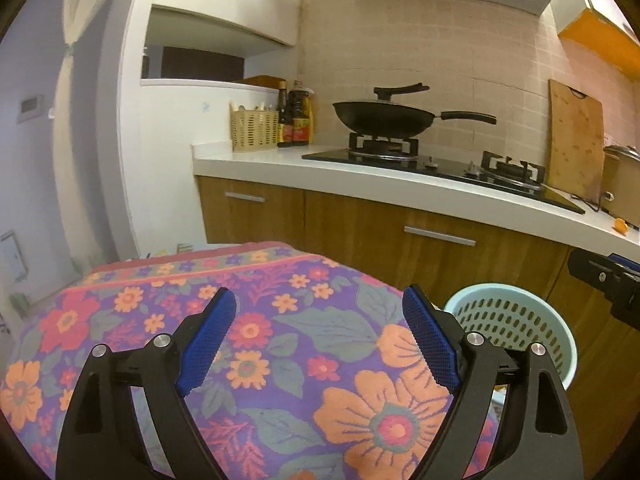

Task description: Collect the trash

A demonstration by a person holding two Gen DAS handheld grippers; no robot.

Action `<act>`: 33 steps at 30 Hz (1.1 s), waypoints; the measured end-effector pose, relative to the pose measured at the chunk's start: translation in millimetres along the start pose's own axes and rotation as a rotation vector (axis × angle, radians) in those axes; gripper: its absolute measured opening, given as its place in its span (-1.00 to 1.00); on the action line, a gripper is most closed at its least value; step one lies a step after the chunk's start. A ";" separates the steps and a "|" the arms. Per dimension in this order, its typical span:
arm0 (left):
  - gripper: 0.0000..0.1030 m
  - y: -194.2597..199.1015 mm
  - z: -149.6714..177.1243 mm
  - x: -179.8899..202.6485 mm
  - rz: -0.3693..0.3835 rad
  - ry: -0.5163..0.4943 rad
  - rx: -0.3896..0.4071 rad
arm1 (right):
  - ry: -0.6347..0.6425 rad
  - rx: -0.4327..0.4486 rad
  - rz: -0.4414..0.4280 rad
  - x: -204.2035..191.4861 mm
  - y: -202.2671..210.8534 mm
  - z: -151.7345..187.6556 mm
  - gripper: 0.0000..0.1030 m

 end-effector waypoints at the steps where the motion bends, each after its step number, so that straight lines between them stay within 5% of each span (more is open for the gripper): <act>1: 0.61 0.5 0.1 -1.2 -0.016 -0.004 0.004 | 0.001 -0.002 -0.005 -0.9 -0.5 0.4 0.45; 9: 0.67 1.4 -1.0 -19.3 -0.097 0.039 0.017 | 0.000 -0.001 -0.030 -5.3 -5.1 3.7 0.45; 16: 0.68 -5.1 2.9 -24.6 -0.032 0.090 -0.029 | 0.026 0.001 -0.017 -13.5 -8.0 6.1 0.45; 33: 0.74 -6.6 2.8 -23.7 -0.051 0.082 -0.029 | 0.037 0.027 0.017 -12.9 -6.2 1.4 0.45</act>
Point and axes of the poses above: each gripper's, at about its wrist camera, not at the fingertips, and y roughly against the way its jaws point, x to its right, z to its underside, the point moved 5 cm from there along -y, roughly the way its jaws point
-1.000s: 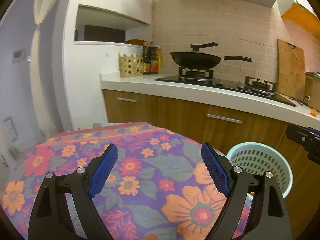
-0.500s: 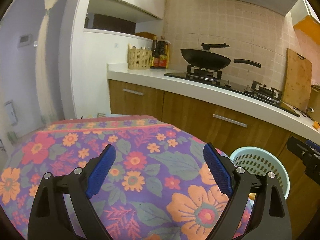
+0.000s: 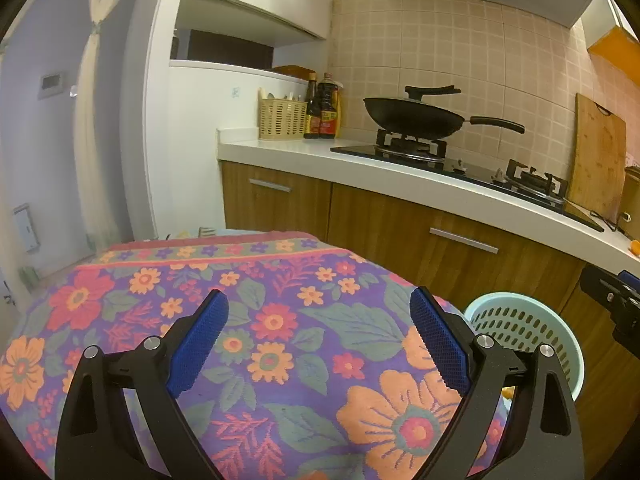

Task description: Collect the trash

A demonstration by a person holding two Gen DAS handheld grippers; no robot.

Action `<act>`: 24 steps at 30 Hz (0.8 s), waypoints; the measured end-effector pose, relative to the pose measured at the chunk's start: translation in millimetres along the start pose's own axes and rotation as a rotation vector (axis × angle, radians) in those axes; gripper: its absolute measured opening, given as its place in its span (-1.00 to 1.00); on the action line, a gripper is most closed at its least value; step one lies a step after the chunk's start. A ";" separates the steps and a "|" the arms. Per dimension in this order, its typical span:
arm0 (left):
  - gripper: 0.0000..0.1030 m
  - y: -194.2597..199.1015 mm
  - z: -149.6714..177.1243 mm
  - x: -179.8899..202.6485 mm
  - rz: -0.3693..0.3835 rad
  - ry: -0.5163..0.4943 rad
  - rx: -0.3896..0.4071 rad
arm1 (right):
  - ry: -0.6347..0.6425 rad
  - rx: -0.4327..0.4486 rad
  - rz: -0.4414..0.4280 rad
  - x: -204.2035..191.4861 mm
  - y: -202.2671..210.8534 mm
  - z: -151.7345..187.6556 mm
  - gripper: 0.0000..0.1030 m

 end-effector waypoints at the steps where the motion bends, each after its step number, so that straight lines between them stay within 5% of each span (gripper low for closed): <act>1: 0.74 -0.1 0.2 0.3 0.000 0.000 -0.002 | 0.001 0.001 -0.001 -0.1 0.1 -0.1 0.45; 24: 0.74 2.2 0.6 2.3 0.008 -0.005 -0.004 | 0.011 0.004 0.002 -3.3 -0.6 0.2 0.45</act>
Point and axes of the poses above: each gripper's, at about its wrist camera, not at the fingertips, and y roughly against the way its jaws point, x to its right, z to its underside, the point moved 5 cm from there along -y, roughly the way its jaws point
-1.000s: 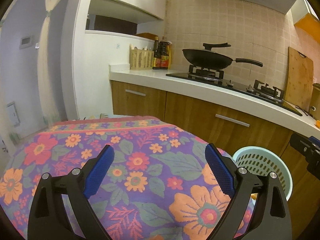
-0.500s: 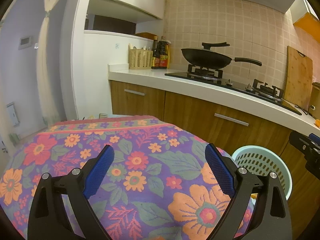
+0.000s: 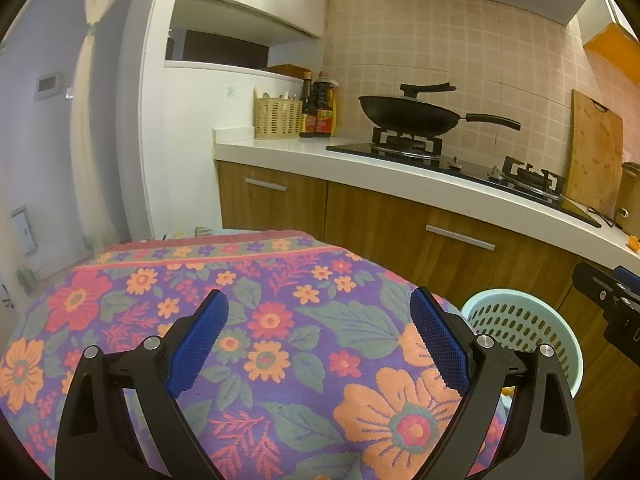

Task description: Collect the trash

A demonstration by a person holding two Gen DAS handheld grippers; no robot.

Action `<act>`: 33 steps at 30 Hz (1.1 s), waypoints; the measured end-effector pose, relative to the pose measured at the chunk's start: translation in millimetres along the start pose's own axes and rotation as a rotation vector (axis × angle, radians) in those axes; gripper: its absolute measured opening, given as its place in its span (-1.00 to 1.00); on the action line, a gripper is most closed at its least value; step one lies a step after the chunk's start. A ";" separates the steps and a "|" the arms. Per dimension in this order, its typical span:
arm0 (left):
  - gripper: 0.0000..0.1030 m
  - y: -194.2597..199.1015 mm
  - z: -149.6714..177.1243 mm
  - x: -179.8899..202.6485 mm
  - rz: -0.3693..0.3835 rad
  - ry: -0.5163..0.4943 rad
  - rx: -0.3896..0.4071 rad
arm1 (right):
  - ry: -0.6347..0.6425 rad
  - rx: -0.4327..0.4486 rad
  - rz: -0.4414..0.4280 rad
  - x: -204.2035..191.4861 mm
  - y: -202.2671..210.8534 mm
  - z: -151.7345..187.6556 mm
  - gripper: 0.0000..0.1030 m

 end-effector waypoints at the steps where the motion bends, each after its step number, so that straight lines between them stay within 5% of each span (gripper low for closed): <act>1: 0.74 -0.1 0.0 0.1 0.000 0.000 0.000 | -0.001 0.001 0.001 0.3 0.4 -0.1 0.45; 33: 0.74 -1.1 -3.2 1.8 0.015 -0.031 0.009 | -0.020 -0.004 0.003 8.6 -0.8 1.0 0.45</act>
Point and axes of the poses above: each gripper's, at about its wrist camera, not at the fingertips, and y roughly against the way its jaws point, x to its right, z to its underside, the point moved 5 cm from there along -y, roughly the way its jaws point
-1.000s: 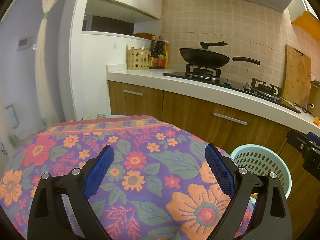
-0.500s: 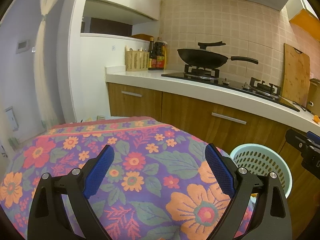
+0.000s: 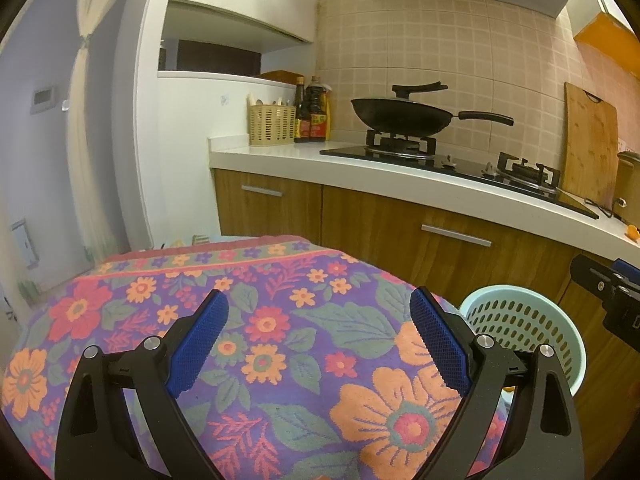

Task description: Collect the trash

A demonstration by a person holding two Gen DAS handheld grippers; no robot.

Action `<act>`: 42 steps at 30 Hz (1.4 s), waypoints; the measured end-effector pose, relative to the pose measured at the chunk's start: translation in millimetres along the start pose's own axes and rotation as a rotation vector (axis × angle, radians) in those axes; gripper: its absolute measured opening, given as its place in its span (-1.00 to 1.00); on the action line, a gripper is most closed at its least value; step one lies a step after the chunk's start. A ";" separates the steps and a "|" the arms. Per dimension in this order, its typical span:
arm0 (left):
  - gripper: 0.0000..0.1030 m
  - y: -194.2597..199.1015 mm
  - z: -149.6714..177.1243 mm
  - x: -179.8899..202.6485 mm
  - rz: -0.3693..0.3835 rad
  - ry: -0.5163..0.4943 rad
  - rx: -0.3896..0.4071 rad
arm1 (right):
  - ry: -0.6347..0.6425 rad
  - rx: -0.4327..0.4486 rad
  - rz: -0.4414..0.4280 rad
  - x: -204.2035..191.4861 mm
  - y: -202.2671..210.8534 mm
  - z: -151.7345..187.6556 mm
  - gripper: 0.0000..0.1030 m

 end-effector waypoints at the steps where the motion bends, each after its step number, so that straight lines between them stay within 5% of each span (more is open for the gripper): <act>1: 0.74 -0.5 0.0 -0.2 -0.001 -0.002 0.000 | -0.001 0.000 -0.003 0.0 -0.1 0.1 0.45; 42: 0.74 -1.2 0.3 -2.6 0.002 -0.015 0.011 | -0.008 0.006 0.006 -2.5 5.1 3.2 0.45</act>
Point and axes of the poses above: each gripper's, at about its wrist camera, not at the fingertips, and y roughly against the way its jaws point, x to its right, z to its underside, the point moved 5 cm from there along -y, roughly the way its jaws point
